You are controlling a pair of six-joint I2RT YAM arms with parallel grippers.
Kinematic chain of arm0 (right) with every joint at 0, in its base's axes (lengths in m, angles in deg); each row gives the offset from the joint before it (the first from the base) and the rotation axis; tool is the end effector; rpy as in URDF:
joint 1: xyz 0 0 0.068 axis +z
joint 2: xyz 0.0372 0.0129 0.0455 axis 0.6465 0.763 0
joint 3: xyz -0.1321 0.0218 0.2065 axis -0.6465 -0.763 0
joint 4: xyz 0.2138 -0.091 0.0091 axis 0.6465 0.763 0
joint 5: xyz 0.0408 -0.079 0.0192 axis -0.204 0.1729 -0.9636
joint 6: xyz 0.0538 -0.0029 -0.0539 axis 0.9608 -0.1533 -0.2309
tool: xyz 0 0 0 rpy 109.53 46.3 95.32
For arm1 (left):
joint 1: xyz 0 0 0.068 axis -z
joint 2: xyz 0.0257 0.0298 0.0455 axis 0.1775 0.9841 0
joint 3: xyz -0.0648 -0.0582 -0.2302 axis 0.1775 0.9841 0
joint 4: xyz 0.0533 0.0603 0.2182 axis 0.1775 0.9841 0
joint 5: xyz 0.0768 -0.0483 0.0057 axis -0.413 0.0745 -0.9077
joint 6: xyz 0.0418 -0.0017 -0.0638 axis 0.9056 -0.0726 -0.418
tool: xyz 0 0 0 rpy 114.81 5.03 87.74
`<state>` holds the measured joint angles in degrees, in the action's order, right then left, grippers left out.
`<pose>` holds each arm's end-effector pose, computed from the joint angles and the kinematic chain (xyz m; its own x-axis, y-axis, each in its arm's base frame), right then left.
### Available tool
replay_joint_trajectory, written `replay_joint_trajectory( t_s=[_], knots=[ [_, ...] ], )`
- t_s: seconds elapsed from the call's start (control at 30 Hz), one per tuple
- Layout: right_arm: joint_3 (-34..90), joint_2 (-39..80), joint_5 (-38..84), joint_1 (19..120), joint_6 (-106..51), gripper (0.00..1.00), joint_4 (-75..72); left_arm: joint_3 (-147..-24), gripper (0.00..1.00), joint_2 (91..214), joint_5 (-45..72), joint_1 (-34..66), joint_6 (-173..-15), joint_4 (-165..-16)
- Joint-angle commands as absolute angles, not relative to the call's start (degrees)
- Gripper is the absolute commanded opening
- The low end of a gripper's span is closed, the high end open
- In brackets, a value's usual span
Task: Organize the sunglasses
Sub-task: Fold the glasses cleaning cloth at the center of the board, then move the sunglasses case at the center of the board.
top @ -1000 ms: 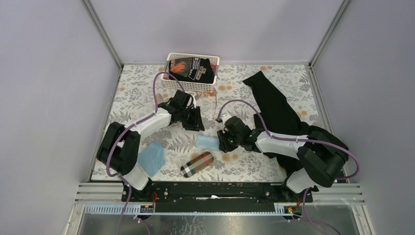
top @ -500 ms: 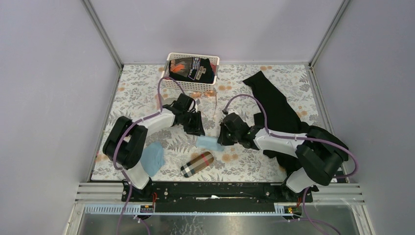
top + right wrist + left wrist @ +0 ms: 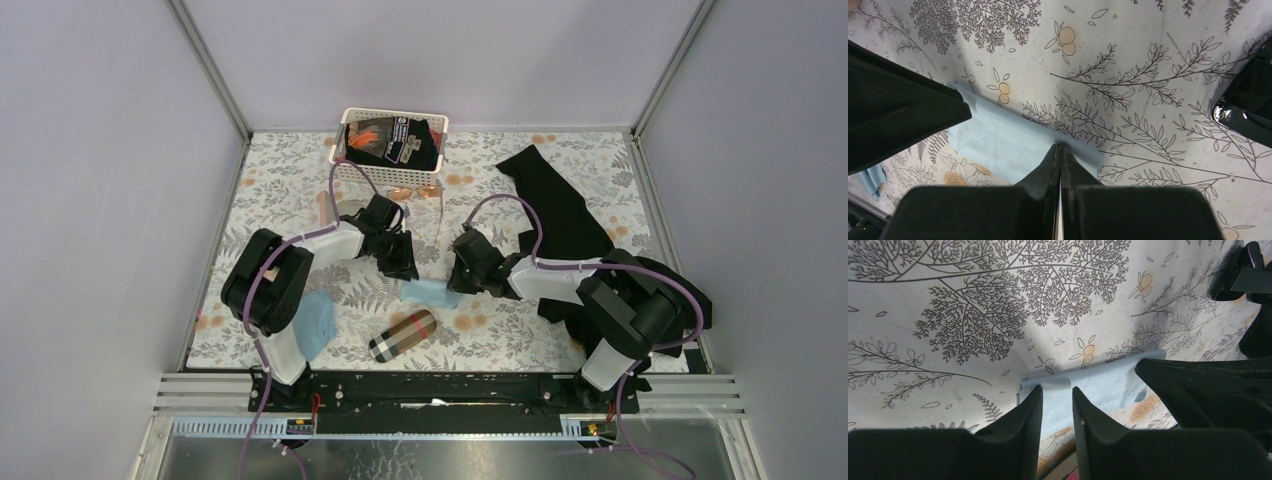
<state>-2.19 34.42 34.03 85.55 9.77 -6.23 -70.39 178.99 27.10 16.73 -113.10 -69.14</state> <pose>0.2296 0.2258 0.1243 -0.8333 0.1404 -0.5348 -0.1387 0.8832 0.4479 0.2751 -0.1671 0.1148 -0.9794 -0.0378 -0.1984 0.0708 0.8557 -0.5126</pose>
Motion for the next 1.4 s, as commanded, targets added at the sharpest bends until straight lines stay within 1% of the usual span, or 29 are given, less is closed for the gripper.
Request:
replay_joint_trajectory(
  t_s=[0.0, 0.17, 0.37, 0.47, 0.6, 0.77, 0.87, 1.03, 1.13, 1.2, 1.37],
  knots=[
    [-2.32, 31.98, 36.14, 85.36, 9.35, 0.00, -5.25, -71.29, 0.33, 178.61, 24.32, 16.93, -113.40, -70.89],
    [-1.82, 28.41, 38.26, 85.36, 7.56, 0.00, -5.32, -73.97, 0.34, 174.24, 22.47, 16.98, -113.49, -67.48],
    [-2.97, 34.47, 38.82, 85.36, 7.17, 0.00, -6.60, -78.26, 0.36, 173.03, 13.28, 16.04, -114.65, -62.03],
    [-3.73, 34.30, 38.15, 85.36, 7.06, 0.01, -6.89, -81.31, 0.36, 175.04, 9.27, 14.02, -115.08, -57.93],
    [-3.16, 28.65, 38.98, 85.36, 5.28, 0.10, -5.88, -84.79, 0.38, 177.31, 6.02, 9.13, -115.60, -56.11],
    [-0.99, 23.19, 40.80, 85.36, 1.51, 0.25, -3.03, -92.53, 0.42, 183.94, 0.13, 4.32, -117.14, -53.13],
    [-0.75, 21.51, 41.25, 85.36, -0.15, 0.29, -2.55, -95.69, 0.46, 187.75, -0.59, 2.29, -117.78, -53.51],
    [-1.85, 19.69, 41.34, 85.36, -0.59, 0.32, -0.72, -101.01, 0.46, 194.23, -0.50, 1.11, -116.44, -52.89],
    [-2.66, 19.13, 40.93, 85.36, -0.55, 0.33, -0.77, -102.49, 0.44, 196.69, -1.44, 1.13, -115.50, -52.60],
    [-3.15, 18.74, 40.83, 85.36, -0.48, 0.33, -0.80, -102.71, 0.42, 197.68, -2.08, 1.03, -114.49, -52.46],
    [-3.91, 17.74, 40.98, 85.36, -0.25, 0.33, -0.59, -100.83, 0.27, 198.38, -1.90, 1.10, -111.37, -51.71]
  ],
)
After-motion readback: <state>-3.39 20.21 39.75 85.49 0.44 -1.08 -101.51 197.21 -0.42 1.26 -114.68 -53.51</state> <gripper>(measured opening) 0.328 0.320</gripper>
